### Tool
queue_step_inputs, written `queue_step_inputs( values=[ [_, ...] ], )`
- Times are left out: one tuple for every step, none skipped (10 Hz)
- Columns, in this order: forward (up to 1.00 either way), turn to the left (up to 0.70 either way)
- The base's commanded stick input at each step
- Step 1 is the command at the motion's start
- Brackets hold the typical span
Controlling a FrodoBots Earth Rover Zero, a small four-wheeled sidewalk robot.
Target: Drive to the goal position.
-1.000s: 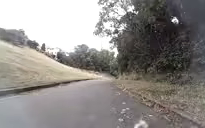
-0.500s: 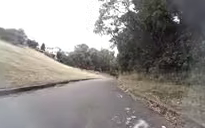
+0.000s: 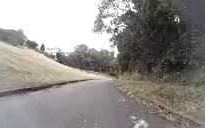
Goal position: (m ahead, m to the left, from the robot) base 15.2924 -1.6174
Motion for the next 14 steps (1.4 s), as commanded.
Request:
queue_step_inputs(
  values=[
    [0.7, 0.0],
    [0.7, 0.0],
    [0.7, 0.0],
    [0.7, 0.0],
    [0.7, 0.0],
    [0.7, 0.0],
    [0.7, 0.0],
    [0.7, 0.0],
    [0.7, 0.0],
    [0.7, 0.0],
    [0.7, 0.0],
    [0.7, 0.0],
    [0.7, 0.0],
    [0.7, 0.0]
  ],
)
